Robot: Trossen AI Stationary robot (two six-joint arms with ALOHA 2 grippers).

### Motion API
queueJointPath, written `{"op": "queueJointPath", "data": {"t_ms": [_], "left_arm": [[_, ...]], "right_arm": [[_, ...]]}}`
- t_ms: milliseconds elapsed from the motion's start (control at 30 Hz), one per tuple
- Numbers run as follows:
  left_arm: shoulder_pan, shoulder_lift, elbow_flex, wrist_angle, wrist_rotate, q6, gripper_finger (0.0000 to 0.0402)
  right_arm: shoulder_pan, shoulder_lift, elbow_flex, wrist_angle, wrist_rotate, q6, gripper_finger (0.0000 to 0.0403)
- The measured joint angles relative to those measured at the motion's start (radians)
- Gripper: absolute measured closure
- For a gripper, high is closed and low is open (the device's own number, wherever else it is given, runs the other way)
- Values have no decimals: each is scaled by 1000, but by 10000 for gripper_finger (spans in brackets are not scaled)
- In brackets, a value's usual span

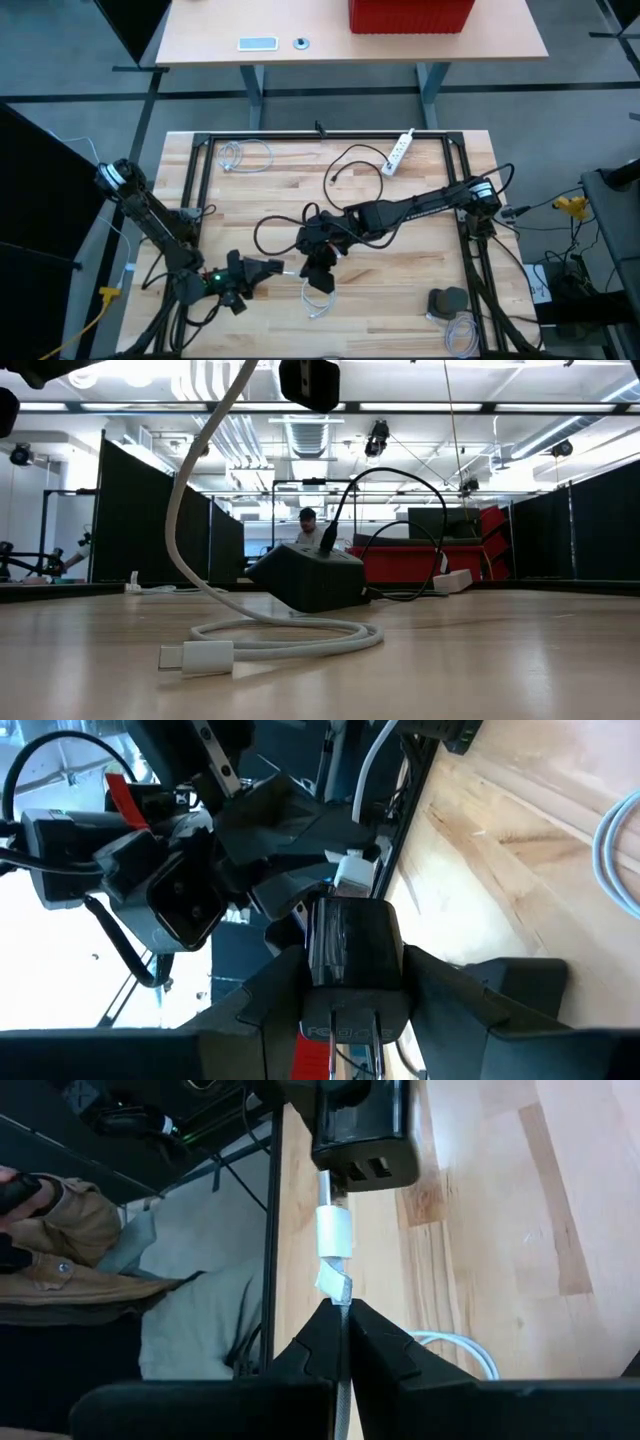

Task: Insert USB
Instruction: Insert the middle left white charger cable into the black charger adapter

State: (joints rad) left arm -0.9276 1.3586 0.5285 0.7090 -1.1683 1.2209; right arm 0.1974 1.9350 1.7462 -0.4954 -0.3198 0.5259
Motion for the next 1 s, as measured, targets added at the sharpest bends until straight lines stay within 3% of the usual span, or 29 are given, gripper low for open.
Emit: {"op": "queueJointPath", "data": {"t_ms": [1000], "left_arm": [[-3, 0, 1, 0, -2, 0, 255]], "right_arm": [[-4, -22, 0, -31, 65, 17, 403]]}}
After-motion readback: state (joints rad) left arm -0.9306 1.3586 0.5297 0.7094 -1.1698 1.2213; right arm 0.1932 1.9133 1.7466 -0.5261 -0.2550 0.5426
